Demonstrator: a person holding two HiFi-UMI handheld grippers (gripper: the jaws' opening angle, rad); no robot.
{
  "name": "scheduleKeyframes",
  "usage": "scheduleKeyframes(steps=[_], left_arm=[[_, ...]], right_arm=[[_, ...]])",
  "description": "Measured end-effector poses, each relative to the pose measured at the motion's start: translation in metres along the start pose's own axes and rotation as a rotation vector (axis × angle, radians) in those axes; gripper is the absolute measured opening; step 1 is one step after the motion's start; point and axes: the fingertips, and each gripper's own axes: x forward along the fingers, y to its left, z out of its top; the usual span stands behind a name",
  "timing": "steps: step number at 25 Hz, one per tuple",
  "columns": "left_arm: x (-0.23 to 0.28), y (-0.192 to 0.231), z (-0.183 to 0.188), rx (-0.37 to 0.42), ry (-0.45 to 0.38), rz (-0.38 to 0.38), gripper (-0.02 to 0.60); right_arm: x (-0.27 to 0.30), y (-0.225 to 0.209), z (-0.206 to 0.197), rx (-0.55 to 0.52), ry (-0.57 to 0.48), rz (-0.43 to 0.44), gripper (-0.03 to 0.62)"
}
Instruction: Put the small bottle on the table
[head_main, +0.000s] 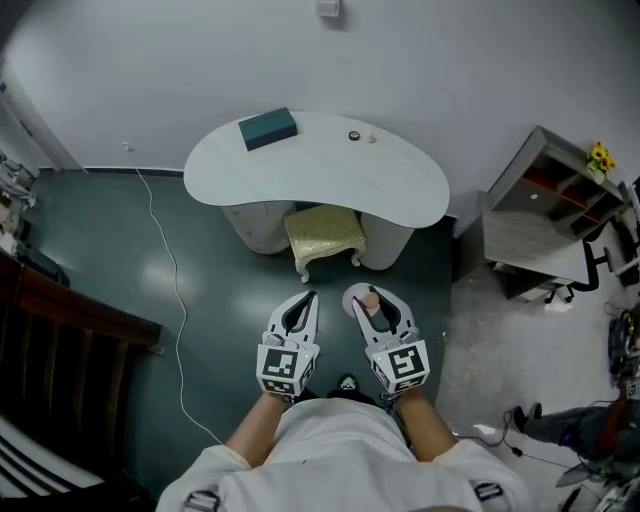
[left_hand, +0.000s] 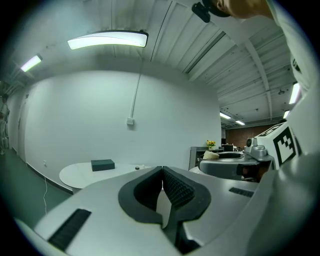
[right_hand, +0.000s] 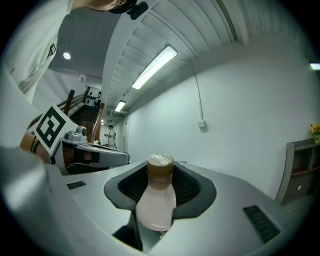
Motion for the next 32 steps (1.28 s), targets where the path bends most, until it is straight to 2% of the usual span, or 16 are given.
scheduleKeyframes(steps=[7, 14, 20, 32], left_arm=[[0.013, -0.020, -0.008, -0.016, 0.008, 0.058, 0.020], [0.026, -0.008, -0.012, -0.017, 0.031, 0.104, 0.020], [0.060, 0.024, -0.013, -0.029, 0.037, 0.097, 0.020], [0.144, 0.131, 0.014, -0.016, 0.027, -0.019, 0.020]], right_arm=[[-0.006, -0.025, -0.007, -0.028, -0.005, 0.068, 0.137], [0.010, -0.039, -0.011, -0.012, 0.000, 0.092, 0.137], [0.044, -0.053, -0.013, -0.015, 0.022, 0.089, 0.137], [0.162, -0.087, 0.012, 0.040, -0.002, -0.050, 0.137]])
